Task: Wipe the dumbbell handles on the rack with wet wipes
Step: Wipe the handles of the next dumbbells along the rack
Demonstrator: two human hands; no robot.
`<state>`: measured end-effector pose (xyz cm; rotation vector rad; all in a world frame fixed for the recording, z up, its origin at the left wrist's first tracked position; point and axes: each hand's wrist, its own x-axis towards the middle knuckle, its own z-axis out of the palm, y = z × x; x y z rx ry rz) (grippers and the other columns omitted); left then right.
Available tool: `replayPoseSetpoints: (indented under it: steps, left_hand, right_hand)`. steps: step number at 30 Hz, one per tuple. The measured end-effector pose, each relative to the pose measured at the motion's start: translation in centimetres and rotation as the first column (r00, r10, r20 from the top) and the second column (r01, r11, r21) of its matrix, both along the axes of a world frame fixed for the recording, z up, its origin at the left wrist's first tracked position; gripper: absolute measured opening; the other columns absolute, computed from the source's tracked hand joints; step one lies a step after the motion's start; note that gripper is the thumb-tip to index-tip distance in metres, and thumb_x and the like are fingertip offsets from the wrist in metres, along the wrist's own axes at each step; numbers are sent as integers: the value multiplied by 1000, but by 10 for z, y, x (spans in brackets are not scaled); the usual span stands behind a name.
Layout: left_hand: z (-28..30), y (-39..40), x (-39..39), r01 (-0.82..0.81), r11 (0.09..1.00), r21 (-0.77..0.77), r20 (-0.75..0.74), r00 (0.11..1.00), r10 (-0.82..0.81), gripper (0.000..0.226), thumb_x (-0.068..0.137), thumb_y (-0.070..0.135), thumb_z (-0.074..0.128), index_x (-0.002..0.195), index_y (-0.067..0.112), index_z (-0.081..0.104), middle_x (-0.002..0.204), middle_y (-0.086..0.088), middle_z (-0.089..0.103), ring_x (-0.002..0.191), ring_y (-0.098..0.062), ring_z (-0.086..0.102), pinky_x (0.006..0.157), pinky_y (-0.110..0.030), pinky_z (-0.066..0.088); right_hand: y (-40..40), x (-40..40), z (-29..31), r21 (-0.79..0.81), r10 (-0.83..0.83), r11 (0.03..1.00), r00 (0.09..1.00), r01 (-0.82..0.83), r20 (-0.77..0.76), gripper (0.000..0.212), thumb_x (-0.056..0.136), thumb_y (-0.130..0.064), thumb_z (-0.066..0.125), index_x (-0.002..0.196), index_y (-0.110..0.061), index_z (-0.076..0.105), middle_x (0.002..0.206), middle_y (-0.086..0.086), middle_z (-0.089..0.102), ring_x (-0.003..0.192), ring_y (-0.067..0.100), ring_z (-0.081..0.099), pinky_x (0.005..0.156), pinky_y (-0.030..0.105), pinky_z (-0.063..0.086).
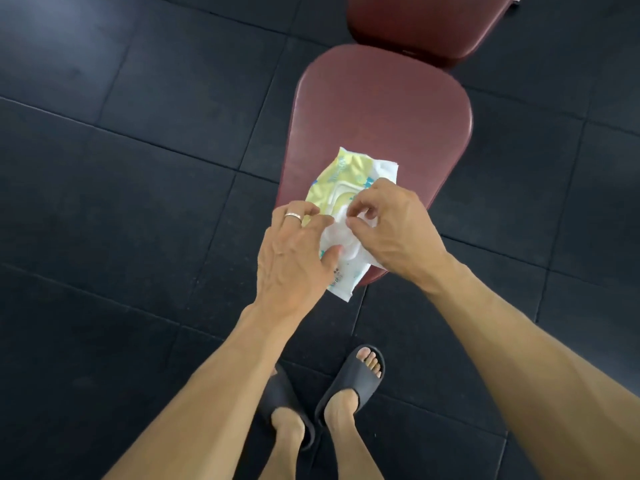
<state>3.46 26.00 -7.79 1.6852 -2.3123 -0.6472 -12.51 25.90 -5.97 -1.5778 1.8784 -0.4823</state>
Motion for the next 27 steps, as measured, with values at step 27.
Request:
replayPoseSetpoints:
  steps: [27]
  left_hand:
    - [1,-20,4,42,991,123,-13,999,-41,53,75,38,82,123,24,62,119,5,52,112,-14,43,78,-22,35]
  right_hand:
    - [-10,-15,-11,-69,-184,979,977,191,106,12,94,-16,66,99,-12,76,113,-1,54,83,2,57,74,13,42]
